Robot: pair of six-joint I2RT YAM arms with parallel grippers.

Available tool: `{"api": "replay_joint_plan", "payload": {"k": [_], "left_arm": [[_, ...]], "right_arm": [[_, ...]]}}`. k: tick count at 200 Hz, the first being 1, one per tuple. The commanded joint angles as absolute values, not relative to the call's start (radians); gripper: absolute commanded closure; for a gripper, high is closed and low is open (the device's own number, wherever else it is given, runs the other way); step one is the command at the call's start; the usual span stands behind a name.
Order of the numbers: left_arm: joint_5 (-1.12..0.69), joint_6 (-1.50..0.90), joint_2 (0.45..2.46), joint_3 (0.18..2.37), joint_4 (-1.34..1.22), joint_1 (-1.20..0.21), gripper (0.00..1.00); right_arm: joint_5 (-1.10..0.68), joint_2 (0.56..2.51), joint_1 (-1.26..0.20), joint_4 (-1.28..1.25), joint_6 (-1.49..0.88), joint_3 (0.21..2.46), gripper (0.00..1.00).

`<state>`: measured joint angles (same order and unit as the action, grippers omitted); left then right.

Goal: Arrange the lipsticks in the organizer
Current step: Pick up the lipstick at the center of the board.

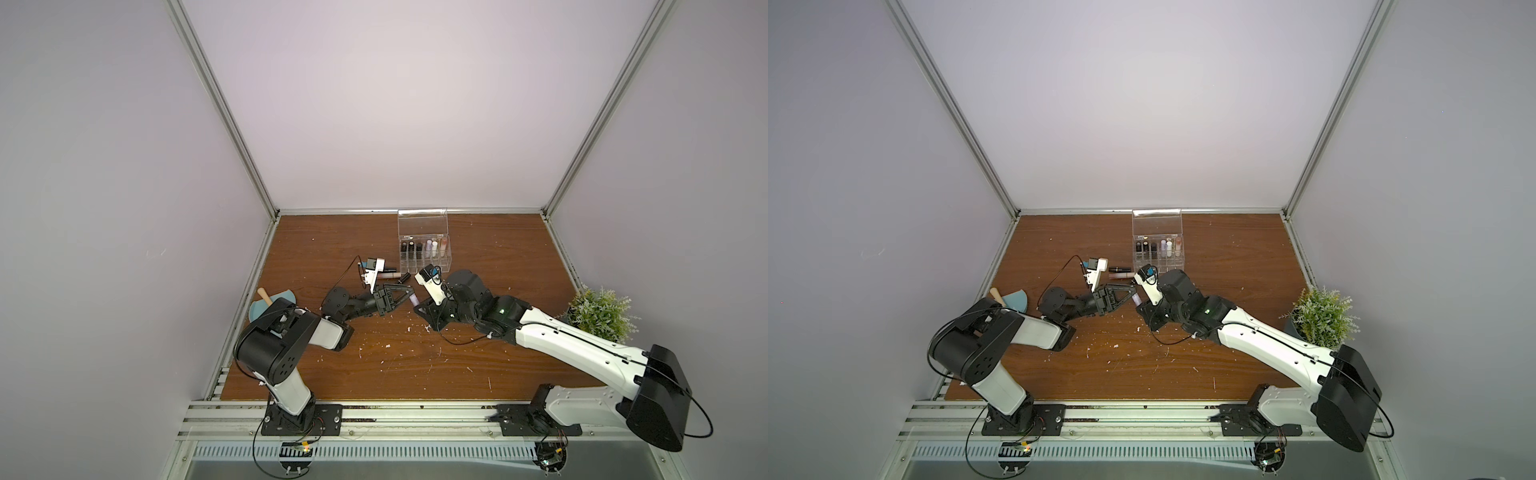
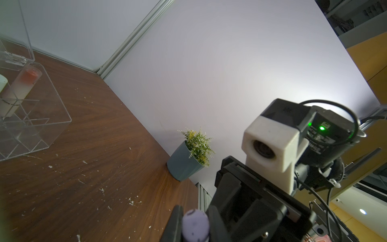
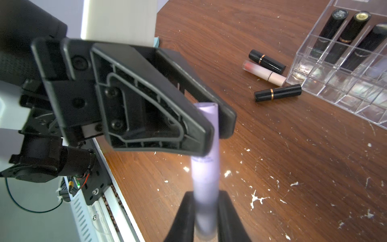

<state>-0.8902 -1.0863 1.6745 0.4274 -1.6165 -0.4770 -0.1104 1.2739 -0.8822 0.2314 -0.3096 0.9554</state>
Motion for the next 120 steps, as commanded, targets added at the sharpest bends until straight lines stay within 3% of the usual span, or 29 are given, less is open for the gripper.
{"api": "replay_joint_plan", "payload": {"k": [1,12,30,45,56,89,120], "left_arm": [[-0.916,-1.054,1.657,0.445,-1.735,-0.485,0.89],[-0.917,-1.045,1.654,0.454,-1.716,-0.484,0.89],[-0.924,-0.998,1.636,0.496,-1.611,-0.474,0.89],[-0.912,-0.876,1.589,0.551,-1.401,-0.459,0.89],[-0.880,-0.752,1.545,0.600,-1.205,-0.456,0.89],[-0.768,-0.521,1.521,0.755,-0.852,-0.458,0.89],[-0.513,-0.280,1.551,0.898,-0.550,-0.488,0.88]], "right_arm": [[-0.100,1.270,-0.876,0.219,-0.306,1.002,0.91],[-0.091,1.274,-0.876,0.232,-0.304,1.013,0.83],[-0.072,1.265,-0.873,0.244,-0.304,1.030,0.53],[-0.044,1.235,-0.869,0.244,-0.310,1.037,0.33],[-0.015,1.202,-0.864,0.243,-0.316,1.038,0.25],[0.092,1.069,-0.840,0.200,-0.340,0.995,0.21],[0.175,0.921,-0.813,0.136,-0.373,0.910,0.21]]}}
